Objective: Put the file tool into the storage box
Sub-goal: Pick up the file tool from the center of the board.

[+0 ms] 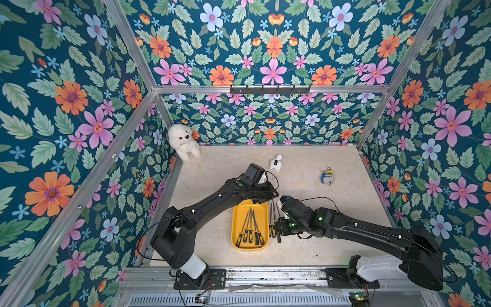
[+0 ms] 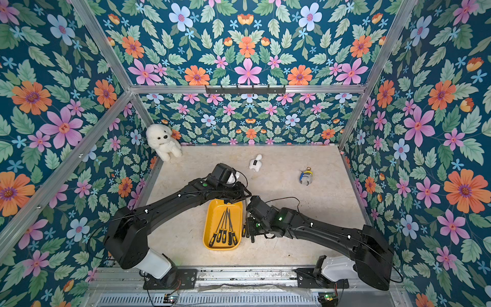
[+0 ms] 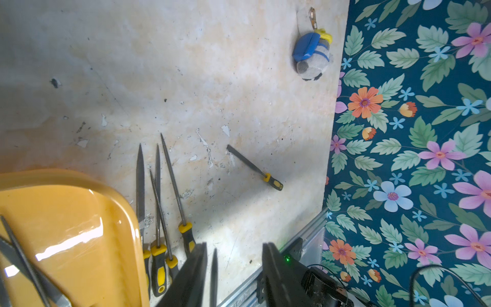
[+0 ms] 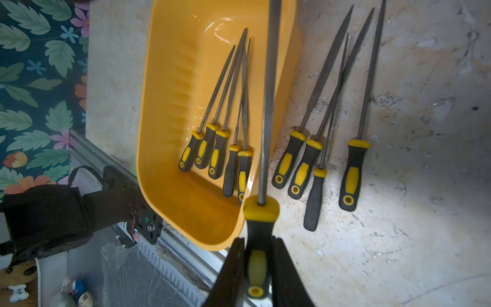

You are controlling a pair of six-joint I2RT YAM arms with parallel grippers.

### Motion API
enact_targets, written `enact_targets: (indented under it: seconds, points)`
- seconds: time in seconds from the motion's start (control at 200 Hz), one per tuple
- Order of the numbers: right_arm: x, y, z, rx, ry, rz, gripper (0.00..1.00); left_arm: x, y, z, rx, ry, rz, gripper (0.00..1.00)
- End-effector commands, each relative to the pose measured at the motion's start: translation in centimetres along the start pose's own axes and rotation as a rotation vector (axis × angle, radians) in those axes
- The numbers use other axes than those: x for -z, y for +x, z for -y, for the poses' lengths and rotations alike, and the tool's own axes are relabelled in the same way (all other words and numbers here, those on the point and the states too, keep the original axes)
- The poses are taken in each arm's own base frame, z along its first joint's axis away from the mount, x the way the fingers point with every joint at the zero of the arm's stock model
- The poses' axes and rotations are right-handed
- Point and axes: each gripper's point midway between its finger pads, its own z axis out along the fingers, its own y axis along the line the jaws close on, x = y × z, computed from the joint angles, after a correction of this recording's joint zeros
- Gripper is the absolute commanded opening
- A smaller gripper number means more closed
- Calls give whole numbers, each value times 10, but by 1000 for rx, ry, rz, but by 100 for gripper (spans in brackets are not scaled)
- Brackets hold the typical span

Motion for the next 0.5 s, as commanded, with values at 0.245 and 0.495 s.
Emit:
enact_targets:
  seconds: [0.245,0.495]
  points:
    - [-2,-4,-7,25,-21,3,8,-15,10,-23,6,-62,-48,7]
    - [-3,-3,-4,21,-13,7,19,-9,11,-26,-26,-92,-50,0]
